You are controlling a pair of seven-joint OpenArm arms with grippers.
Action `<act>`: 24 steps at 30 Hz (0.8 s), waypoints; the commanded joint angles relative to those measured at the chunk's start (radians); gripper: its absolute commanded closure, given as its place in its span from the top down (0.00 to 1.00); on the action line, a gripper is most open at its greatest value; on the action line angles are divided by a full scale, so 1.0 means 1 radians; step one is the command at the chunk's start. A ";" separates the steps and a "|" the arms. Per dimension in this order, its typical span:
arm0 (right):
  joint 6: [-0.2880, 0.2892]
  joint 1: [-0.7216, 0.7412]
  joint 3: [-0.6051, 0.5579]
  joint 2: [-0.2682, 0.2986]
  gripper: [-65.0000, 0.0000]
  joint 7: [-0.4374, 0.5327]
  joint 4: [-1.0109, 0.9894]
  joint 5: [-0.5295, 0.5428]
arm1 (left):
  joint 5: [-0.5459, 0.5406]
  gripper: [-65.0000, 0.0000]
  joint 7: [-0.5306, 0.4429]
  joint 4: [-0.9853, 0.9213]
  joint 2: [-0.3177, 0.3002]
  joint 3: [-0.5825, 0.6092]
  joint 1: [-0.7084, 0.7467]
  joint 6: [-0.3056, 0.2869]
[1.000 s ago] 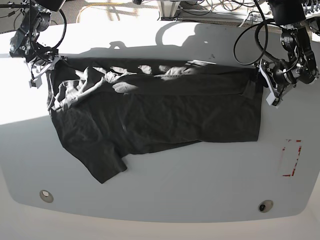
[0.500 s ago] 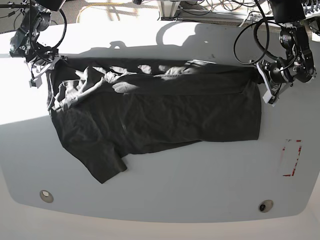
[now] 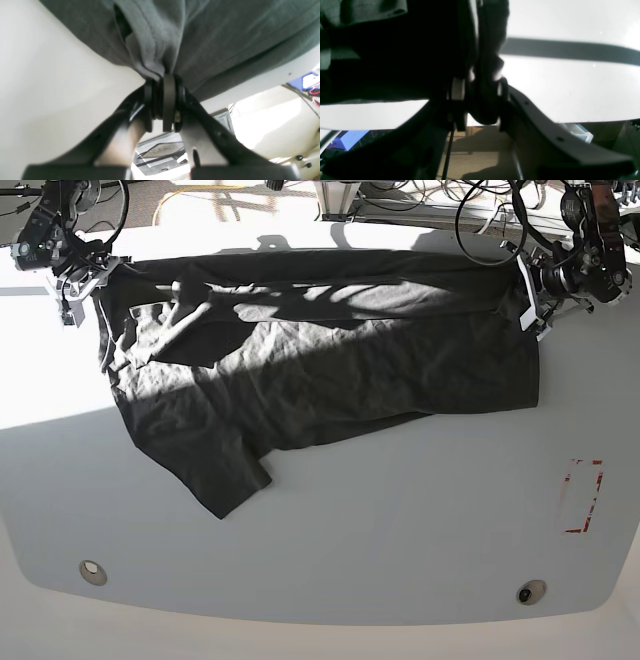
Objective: Fold the T-shirt properly
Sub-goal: 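Drag the held edge away from the robot with both grippers, flattening the shirt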
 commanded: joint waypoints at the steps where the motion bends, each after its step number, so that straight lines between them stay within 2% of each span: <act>1: 0.004 -0.021 0.035 -0.009 0.24 -0.014 0.052 -0.008 | -0.007 0.02 0.006 0.044 -0.017 -0.009 0.010 -0.001; 8: 0.004 -0.061 0.044 -0.025 0.25 -0.039 0.103 -0.006 | -0.009 0.06 0.023 0.044 -0.017 -0.063 0.020 -0.001; 17: -0.002 -0.067 0.044 -0.026 0.28 -0.045 0.111 -0.006 | -0.009 0.24 0.033 0.050 -0.020 -0.061 0.012 -0.001; 19: -0.002 -0.061 0.046 -0.022 0.34 -0.054 0.112 -0.006 | -0.009 0.29 0.052 0.052 -0.020 -0.063 0.000 -0.001; 20: -0.004 -0.058 0.049 -0.017 0.44 -0.066 0.124 -0.006 | -0.010 0.34 0.073 0.052 -0.020 -0.064 -0.023 -0.001; 22: -0.004 -0.058 0.049 -0.015 0.58 -0.072 0.144 -0.011 | -0.010 0.38 0.095 0.052 -0.020 -0.070 -0.045 -0.001; 23: -0.004 -0.058 0.049 -0.015 0.70 -0.072 0.167 -0.012 | -0.010 0.40 0.112 0.052 -0.019 -0.076 -0.060 -0.001; 24: -0.004 -0.058 0.049 -0.015 0.75 -0.072 0.175 -0.014 | -0.012 0.41 0.114 0.053 -0.019 -0.081 -0.065 -0.001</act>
